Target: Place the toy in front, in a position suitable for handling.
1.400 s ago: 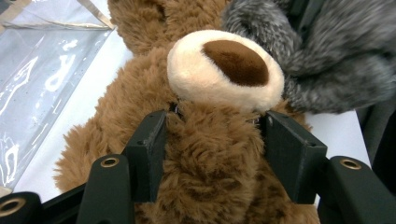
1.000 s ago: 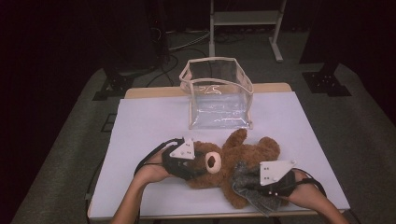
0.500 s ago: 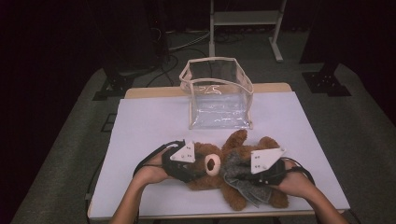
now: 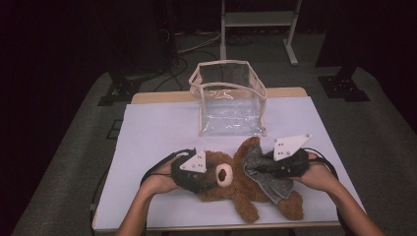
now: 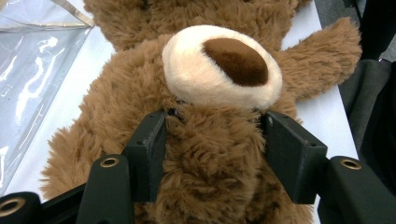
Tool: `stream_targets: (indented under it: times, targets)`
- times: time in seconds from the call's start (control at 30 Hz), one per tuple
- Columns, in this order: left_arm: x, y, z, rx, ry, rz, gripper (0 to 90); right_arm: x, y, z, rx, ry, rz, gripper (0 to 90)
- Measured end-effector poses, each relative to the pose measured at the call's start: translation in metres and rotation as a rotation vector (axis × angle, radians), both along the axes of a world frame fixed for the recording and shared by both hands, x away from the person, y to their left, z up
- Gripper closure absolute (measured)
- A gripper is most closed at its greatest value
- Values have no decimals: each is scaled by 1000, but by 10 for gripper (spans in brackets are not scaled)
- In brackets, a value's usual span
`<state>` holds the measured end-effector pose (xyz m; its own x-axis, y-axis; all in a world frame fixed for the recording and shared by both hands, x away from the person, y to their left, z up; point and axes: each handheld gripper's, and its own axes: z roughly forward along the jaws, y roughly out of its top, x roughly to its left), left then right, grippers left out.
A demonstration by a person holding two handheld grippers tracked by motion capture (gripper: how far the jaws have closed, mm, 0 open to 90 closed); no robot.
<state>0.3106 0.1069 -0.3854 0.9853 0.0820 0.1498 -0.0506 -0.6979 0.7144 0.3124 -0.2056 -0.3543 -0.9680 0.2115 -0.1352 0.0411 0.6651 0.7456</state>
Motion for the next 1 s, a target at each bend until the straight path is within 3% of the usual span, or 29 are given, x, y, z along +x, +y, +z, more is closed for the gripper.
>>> stream_targets:
  times: [0.1, 0.4, 0.47, 0.57, 0.67, 0.8, 0.9, 1.0]
  targets:
    - [0, 1, 3, -12, 11, -19, 386, -1, -2, -6, -6, 57, 20, 710]
    - [-8, -9, 19, -32, -12, -77, 384, -26, 0, -13, -17, 43, 61, 714]
    - [-8, -14, 15, -18, 12, -101, 401, -28, 2, -10, -43, 22, 64, 714]
    - [-8, -14, 13, -2, 17, -101, 402, -30, 9, -1, -71, -29, 76, 716]
    - [-9, -14, 12, -2, 17, -104, 403, -28, 21, 8, -51, -60, 82, 717]
    - [-12, -15, 13, 17, 2, -105, 402, -21, 35, 9, -65, -74, 101, 716]
    - [-13, -15, 12, 11, 2, -101, 402, -15, 29, 2, -96, -60, 83, 716]
    - [-12, -15, 12, 8, 2, -102, 402, -12, 9, -2, -53, -19, 53, 716]
